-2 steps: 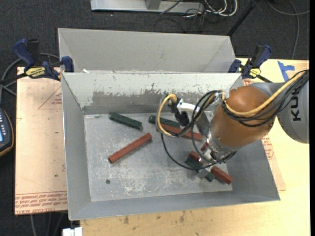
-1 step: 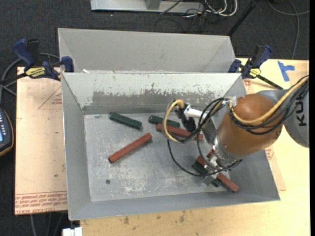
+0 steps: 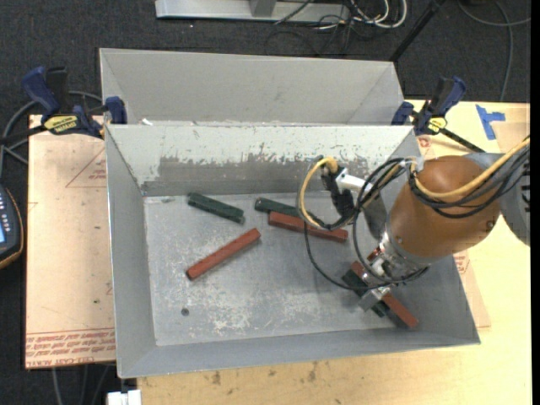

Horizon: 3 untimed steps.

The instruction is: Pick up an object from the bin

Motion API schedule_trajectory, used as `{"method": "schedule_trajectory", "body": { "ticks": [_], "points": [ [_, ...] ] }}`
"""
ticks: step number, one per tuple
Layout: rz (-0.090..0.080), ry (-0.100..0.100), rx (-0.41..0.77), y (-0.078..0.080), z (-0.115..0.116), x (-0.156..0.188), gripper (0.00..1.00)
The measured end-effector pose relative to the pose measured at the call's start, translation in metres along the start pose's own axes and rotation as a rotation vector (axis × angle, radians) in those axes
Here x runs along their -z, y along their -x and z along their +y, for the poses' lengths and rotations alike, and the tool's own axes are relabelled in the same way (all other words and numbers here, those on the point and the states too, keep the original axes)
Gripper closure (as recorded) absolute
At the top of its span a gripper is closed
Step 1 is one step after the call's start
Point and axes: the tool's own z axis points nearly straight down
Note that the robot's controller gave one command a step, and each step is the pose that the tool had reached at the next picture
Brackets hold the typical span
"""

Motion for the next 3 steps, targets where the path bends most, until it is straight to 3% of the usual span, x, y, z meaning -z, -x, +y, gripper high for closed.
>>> {"method": "schedule_trajectory", "body": {
  "ticks": [3],
  "points": [
    [0.000,0.000,0.000,0.0002,-0.0002,0.0001,1.00]
  ]
}}
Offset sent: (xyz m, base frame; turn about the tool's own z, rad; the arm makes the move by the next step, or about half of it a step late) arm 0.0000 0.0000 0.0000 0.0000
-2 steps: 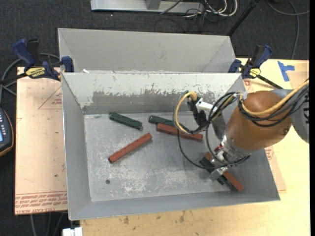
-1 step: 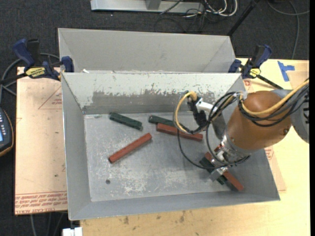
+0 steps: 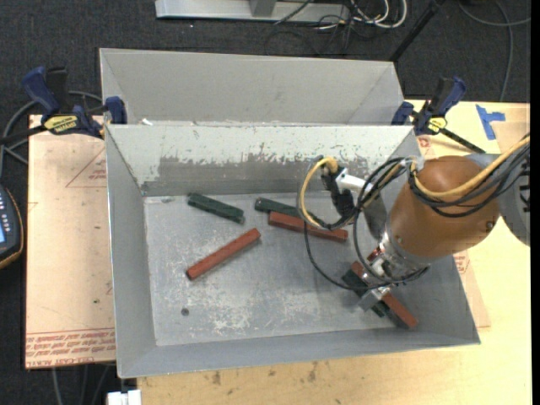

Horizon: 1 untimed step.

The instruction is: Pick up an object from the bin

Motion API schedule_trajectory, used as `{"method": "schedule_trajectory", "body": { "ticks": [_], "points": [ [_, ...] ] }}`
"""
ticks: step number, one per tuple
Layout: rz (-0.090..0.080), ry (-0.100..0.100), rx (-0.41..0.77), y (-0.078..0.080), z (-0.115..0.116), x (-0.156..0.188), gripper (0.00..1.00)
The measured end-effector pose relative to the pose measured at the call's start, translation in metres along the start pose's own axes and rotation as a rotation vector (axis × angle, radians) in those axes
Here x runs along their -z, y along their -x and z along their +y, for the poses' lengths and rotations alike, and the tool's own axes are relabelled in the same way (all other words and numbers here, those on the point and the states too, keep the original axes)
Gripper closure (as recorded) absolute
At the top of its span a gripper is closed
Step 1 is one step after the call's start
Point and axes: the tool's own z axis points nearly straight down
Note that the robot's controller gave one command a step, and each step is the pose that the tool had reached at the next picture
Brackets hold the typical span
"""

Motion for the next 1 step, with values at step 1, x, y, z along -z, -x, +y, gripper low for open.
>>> {"method": "schedule_trajectory", "body": {
  "ticks": [1],
  "points": [
    [-0.005,-0.009,0.304,-0.0092,0.0139,0.0003,1.00]
  ]
}}
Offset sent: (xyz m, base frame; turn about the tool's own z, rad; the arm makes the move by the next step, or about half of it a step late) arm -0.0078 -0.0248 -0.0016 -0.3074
